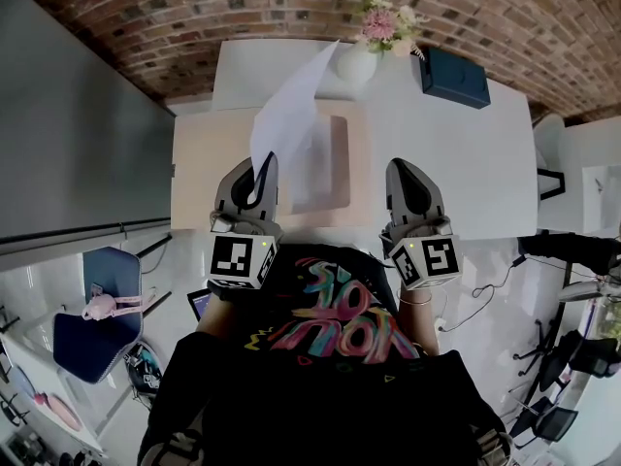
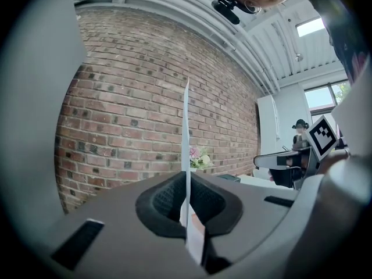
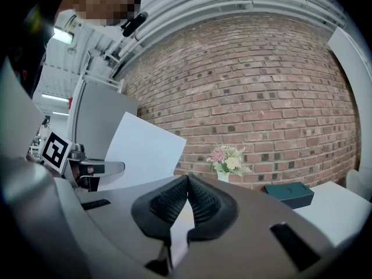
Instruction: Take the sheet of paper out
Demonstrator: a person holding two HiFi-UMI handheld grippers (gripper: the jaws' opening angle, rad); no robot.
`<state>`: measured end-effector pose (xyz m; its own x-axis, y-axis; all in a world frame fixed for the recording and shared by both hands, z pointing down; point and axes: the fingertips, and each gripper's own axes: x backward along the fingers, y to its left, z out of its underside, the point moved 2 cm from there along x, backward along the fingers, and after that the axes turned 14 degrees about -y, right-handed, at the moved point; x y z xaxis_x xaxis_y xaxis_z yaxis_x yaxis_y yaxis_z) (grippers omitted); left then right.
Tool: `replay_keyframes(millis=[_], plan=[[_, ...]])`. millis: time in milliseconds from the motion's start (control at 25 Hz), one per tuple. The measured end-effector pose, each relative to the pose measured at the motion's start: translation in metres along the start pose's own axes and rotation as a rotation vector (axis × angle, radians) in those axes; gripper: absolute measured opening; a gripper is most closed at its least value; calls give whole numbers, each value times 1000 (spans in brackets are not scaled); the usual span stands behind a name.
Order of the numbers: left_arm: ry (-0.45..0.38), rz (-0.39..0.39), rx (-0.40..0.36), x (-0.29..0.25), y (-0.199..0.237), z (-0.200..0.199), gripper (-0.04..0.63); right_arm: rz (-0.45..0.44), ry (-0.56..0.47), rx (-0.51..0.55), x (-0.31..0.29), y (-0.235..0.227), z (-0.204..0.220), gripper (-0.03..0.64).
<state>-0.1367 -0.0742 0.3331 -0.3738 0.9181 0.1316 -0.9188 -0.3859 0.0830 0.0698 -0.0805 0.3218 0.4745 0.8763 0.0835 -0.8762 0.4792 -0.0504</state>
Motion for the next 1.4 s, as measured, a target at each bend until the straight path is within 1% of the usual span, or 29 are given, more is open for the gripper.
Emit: replay_keyframes(millis=[680,1080,1400], plan=[[15,-4,9,-2,14,3,23,-33,42,24,-9,9,7,17],[16,33,13,-8,15,3,23,-18,39,15,-11,7,7,17],[16,47,17,-10,16,3,23,-33,31,14,-11,6,8,17]])
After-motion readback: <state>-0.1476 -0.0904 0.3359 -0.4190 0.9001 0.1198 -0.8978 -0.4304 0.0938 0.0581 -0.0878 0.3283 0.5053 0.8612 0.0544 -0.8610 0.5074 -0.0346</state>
